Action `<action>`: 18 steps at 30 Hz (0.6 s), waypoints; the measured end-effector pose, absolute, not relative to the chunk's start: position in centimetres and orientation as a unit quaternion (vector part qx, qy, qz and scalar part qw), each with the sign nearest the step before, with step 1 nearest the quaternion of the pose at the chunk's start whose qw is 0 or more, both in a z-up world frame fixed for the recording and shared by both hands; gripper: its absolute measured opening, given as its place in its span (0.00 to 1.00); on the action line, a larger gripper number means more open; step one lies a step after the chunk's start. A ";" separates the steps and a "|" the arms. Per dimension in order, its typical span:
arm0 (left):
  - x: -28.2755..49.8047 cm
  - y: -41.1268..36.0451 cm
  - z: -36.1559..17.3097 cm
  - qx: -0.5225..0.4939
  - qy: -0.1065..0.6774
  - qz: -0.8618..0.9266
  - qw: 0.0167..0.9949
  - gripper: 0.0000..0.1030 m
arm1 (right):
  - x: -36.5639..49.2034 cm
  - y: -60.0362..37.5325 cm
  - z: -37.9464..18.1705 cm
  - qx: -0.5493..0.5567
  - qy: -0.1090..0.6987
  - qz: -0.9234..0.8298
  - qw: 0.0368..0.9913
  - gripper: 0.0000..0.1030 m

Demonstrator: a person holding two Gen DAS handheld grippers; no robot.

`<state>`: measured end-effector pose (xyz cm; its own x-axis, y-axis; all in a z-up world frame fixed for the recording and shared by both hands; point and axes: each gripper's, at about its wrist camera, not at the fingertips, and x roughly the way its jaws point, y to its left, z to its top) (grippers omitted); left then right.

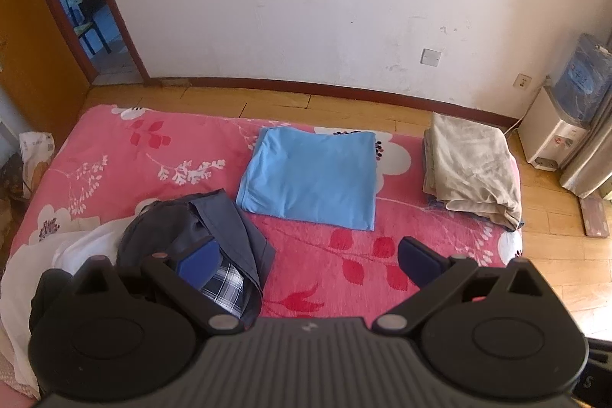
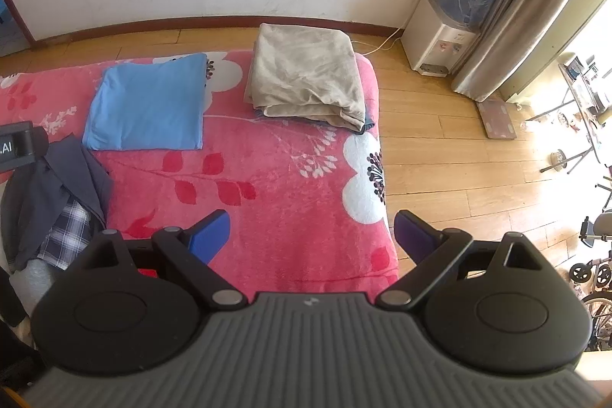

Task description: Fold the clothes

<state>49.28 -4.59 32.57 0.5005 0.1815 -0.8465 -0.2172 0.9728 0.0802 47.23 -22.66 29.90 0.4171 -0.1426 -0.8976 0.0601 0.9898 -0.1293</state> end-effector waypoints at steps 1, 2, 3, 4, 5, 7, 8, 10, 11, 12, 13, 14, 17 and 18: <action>49.3 -4.7 32.6 -0.017 0.486 0.114 0.866 0.98 | 47.2 -22.7 29.9 -0.038 0.536 -0.060 0.841 0.90; 49.3 -4.7 32.6 -0.016 0.487 0.114 0.866 0.98 | 47.2 -22.7 29.9 -0.037 0.536 -0.060 0.841 0.90; 49.3 -4.7 32.6 -0.017 0.489 0.113 0.865 0.97 | 47.2 -22.7 29.8 -0.036 0.537 -0.059 0.840 0.90; 49.3 -4.7 32.6 -0.018 0.490 0.113 0.864 0.98 | 47.2 -22.6 29.8 -0.035 0.539 -0.059 0.840 0.90; 49.3 -4.7 32.5 -0.018 0.491 0.114 0.864 0.98 | 47.2 -22.6 29.7 -0.034 0.540 -0.058 0.839 0.90; 49.3 -4.7 32.5 -0.014 0.492 0.117 0.862 0.98 | 47.3 -22.5 29.6 -0.034 0.541 -0.056 0.838 0.90; 49.3 -4.7 32.5 -0.012 0.493 0.118 0.862 0.98 | 47.3 -22.5 29.6 -0.035 0.541 -0.056 0.838 0.90; 49.3 -4.7 32.5 -0.009 0.494 0.119 0.861 0.98 | 47.4 -22.4 29.6 -0.035 0.541 -0.056 0.838 0.90; 49.4 -4.8 32.5 -0.007 0.494 0.120 0.861 0.98 | 47.4 -22.4 29.6 -0.035 0.541 -0.056 0.838 0.90; 49.4 -4.8 32.4 -0.006 0.495 0.120 0.861 0.98 | 47.4 -22.4 29.6 -0.035 0.541 -0.056 0.838 0.90; 49.4 -4.8 32.4 -0.004 0.495 0.120 0.860 0.97 | 47.4 -22.4 29.6 -0.035 0.541 -0.056 0.838 0.90; 49.5 -4.8 32.4 -0.003 0.495 0.120 0.860 0.98 | 47.4 -22.4 29.6 -0.035 0.541 -0.056 0.838 0.90; 49.7 -4.8 32.4 0.000 0.495 0.121 0.860 0.98 | 47.5 -22.4 29.6 -0.035 0.541 -0.056 0.838 0.90; 49.7 -4.8 32.4 0.000 0.496 0.121 0.860 0.98 | 47.5 -22.4 29.6 -0.035 0.541 -0.056 0.838 0.90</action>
<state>49.74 -4.78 32.41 0.4794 0.2075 -0.8527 -0.2080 0.9708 0.1193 47.54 -22.38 29.57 0.4077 -0.1325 -0.9035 0.0561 0.9912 -0.1200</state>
